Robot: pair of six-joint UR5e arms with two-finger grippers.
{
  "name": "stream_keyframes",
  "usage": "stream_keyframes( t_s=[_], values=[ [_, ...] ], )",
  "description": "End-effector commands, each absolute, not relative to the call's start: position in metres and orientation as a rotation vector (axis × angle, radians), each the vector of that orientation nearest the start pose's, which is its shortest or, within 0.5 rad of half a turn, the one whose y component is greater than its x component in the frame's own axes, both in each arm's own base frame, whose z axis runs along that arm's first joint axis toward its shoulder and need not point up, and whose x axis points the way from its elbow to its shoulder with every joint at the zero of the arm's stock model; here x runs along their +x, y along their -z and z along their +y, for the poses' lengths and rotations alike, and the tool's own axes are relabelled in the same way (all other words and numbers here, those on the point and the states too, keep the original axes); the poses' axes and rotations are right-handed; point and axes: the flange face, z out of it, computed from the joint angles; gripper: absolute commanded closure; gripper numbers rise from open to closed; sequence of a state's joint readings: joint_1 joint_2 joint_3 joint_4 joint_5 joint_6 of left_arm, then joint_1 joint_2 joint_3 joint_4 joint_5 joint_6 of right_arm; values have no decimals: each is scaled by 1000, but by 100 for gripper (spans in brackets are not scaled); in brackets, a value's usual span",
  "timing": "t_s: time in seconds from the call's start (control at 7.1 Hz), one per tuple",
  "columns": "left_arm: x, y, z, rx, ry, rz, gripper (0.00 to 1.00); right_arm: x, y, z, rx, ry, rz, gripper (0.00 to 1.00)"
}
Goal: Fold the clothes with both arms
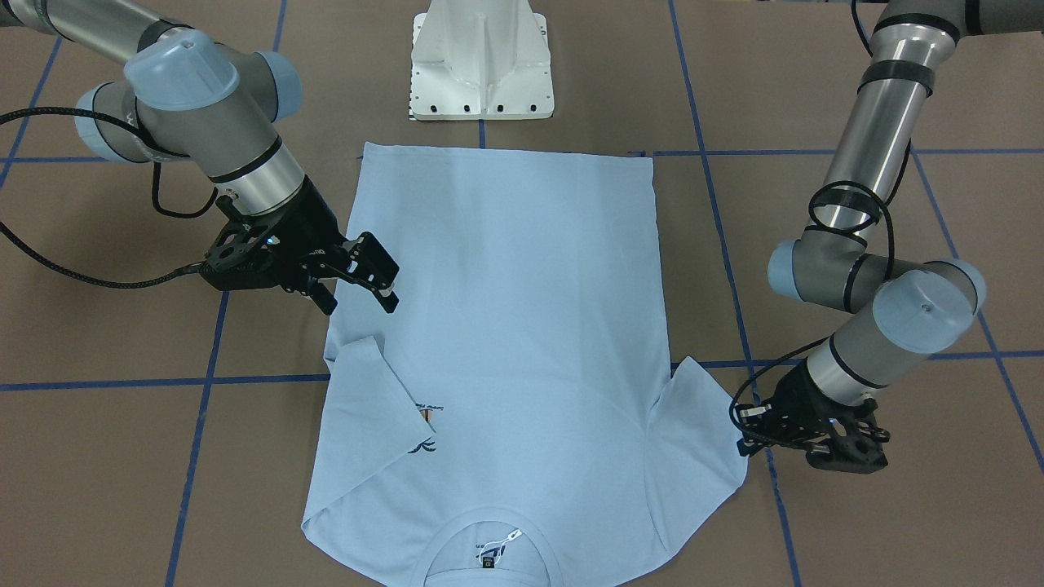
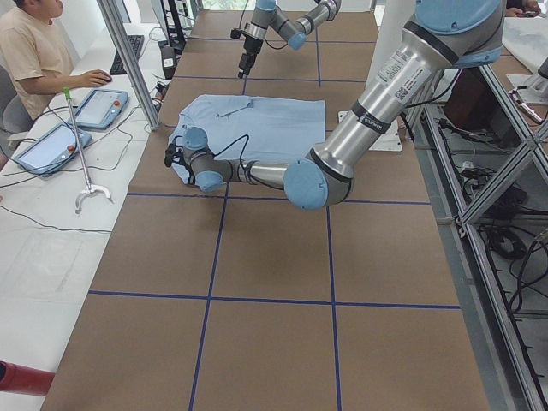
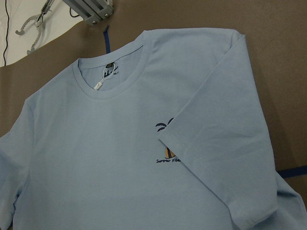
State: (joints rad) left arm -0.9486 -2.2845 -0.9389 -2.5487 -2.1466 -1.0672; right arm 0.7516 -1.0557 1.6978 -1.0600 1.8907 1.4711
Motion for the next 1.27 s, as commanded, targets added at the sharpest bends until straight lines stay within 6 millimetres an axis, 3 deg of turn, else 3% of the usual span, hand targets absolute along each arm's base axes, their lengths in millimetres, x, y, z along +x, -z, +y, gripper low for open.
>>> stream_keyframes(
  t_s=[0.0, 0.28, 0.7, 0.84, 0.99, 1.13],
  values=[
    [474, -330, -657, 183, 148, 1183, 100, -405, -244, -519, 214, -390, -1165, 0],
    [506, -333, -648, 261, 191, 1127, 100, -404, -248, -520, 214, -391, -1160, 0],
    [518, -331, -660, 282, 214, 1100, 100, -405, -250, -519, 213, -391, -1157, 0],
    [521, -320, -666, 306, 223, 1101, 100, -404, -250, -520, 212, -392, -1157, 0],
    [522, -321, -665, 305, 221, 1101, 67, -406, -251, -520, 208, -400, -1155, 0],
    [523, -308, -662, 312, 219, 1121, 40, -417, -251, -513, 200, -401, -1146, 0]
  ],
)
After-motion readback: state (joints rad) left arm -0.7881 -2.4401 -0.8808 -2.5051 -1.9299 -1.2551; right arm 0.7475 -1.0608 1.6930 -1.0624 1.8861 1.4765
